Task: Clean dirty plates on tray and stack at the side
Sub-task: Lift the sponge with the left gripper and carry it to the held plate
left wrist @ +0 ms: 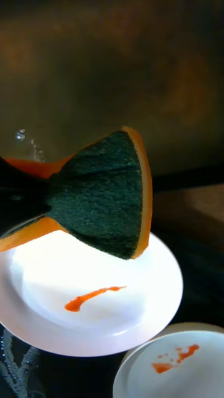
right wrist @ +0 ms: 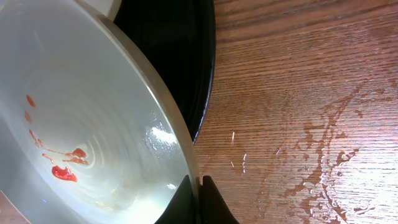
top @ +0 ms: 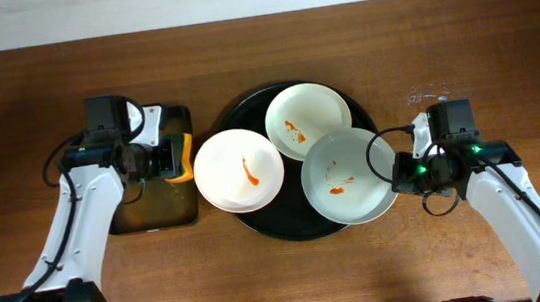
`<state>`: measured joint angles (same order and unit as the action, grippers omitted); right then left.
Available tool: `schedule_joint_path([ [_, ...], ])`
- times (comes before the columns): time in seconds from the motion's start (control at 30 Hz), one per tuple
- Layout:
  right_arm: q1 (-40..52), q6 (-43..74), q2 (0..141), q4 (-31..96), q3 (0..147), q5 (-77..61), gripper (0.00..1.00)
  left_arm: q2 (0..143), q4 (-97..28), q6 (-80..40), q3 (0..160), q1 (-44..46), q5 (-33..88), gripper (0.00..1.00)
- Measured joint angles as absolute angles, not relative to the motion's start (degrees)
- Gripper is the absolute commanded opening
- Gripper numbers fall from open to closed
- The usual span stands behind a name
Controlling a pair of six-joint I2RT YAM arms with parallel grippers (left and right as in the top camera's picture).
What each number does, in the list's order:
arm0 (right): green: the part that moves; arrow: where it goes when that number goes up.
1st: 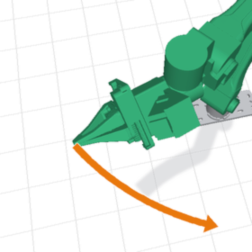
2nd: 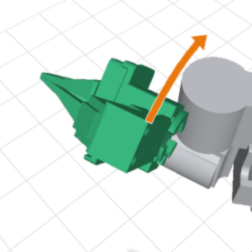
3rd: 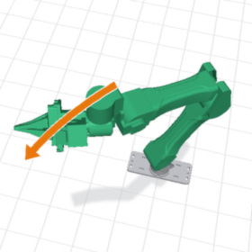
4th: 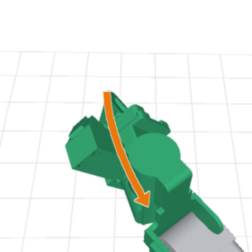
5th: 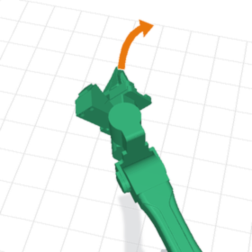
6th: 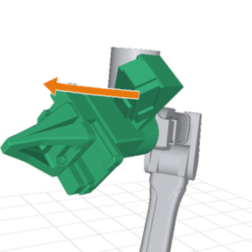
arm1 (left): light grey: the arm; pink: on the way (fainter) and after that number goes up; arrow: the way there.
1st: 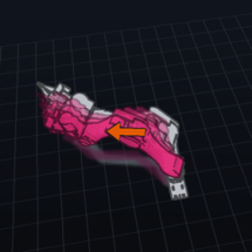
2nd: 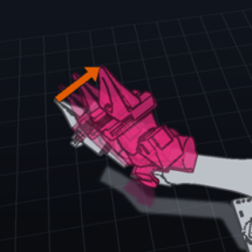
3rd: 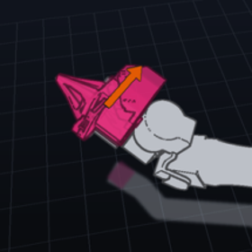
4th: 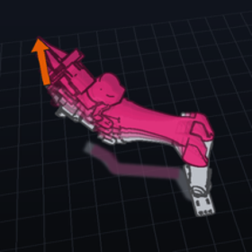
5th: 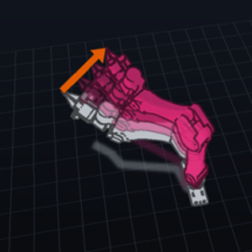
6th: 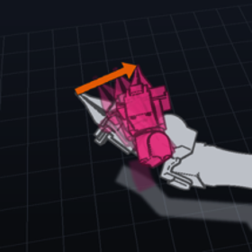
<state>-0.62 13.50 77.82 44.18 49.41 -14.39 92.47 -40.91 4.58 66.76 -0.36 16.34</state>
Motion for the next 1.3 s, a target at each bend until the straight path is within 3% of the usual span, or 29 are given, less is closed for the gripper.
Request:
schedule_joint_path([
  [0.4,-0.62,13.47,77.82,44.18,49.41,-14.39,0.04,92.47,-37.36,5.87,66.78,0.62,24.43,0.0],
  [0.53,-0.62,13.47,77.82,44.18,49.41,-14.39,0.04,92.47,-36.07,2.83,66.78,0.62,39.62,0.0],
  [0.93,-0.62,13.5,77.82,44.21,49.41,-14.39,0.04,92.47,-33.56,-0.56,66.78,0.62,55.51,0.0],
  [1.17,-0.62,13.5,77.82,44.23,49.41,-14.39,0.04,92.47,-31.42,-1.48,66.78,1.26,57.21,0.0],
  [1.3,-0.62,13.5,77.82,44.93,49.41,-14.39,0.04,92.47,-27.09,-1.61,66.85,9.15,50.76,0.0],
])
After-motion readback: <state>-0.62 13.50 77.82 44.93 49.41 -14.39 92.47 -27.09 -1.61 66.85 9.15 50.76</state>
